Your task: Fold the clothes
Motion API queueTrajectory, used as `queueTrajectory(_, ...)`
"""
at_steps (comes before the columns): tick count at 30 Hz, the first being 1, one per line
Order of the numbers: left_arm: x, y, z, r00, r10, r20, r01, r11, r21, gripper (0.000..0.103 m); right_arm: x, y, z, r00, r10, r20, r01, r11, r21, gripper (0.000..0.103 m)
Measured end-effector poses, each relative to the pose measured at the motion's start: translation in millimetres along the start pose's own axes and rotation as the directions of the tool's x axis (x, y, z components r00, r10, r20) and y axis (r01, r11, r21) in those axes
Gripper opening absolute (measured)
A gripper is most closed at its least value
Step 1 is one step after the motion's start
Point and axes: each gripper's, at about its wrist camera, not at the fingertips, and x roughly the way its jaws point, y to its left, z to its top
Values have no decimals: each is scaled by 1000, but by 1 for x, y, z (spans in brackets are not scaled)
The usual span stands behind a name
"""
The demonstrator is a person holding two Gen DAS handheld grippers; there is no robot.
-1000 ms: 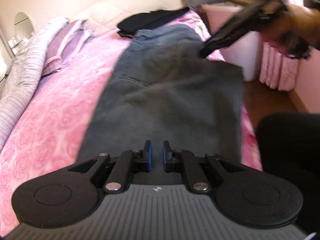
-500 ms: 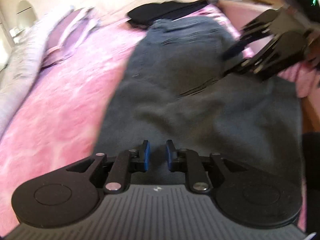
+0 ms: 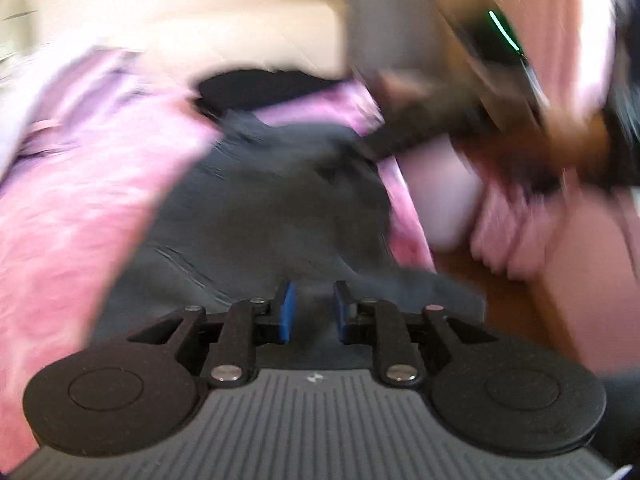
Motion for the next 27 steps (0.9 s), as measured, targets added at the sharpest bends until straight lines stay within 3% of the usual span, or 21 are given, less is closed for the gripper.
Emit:
queueTrajectory(2, 9, -11, -9, 1000, 29, -12, -28, 996, 90, 18, 11, -9, 7, 999, 2, -38, -3, 1000, -21, 45)
queueTrajectory(5, -5, 7, -1, 999, 34, -13, -34, 999, 11, 19, 14, -22, 24, 999, -40, -4, 39, 997, -69, 45)
queueTrajectory(8, -17, 44, -2, 991, 135, -12, -136, 989, -55, 19, 19, -39, 43, 998, -59, 29, 61, 996, -68, 45)
queueTrajectory(14, -5, 107, -26, 958, 251, -138, -270, 951, -152, 19, 92, -48, 69, 992, -114, -50, 103, 975, -196, 45)
queueTrajectory(16, -5, 107, -27, 958, 254, -133, -274, 948, -161, 20, 126, -50, 71, 983, -148, -112, 119, 965, -235, 45)
queueTrajectory(19, -5, 109, -28, 957, 259, -127, -279, 944, -175, 20, 155, -66, 72, 985, -90, -148, 64, 982, -177, 47)
queueTrajectory(22, -11, 106, -29, 950, 280, -135, -302, 937, -178, 20, 141, -74, 76, 986, -82, -145, 61, 988, -142, 50)
queueTrajectory(25, -33, 93, -33, 938, 316, -140, -338, 925, -173, 20, 97, -58, 67, 984, -149, -97, 130, 976, -176, 50)
queueTrajectory(27, -49, 81, -44, 930, 333, -153, -358, 916, -183, 20, 59, -40, 54, 990, -136, -37, 131, 984, -120, 50)
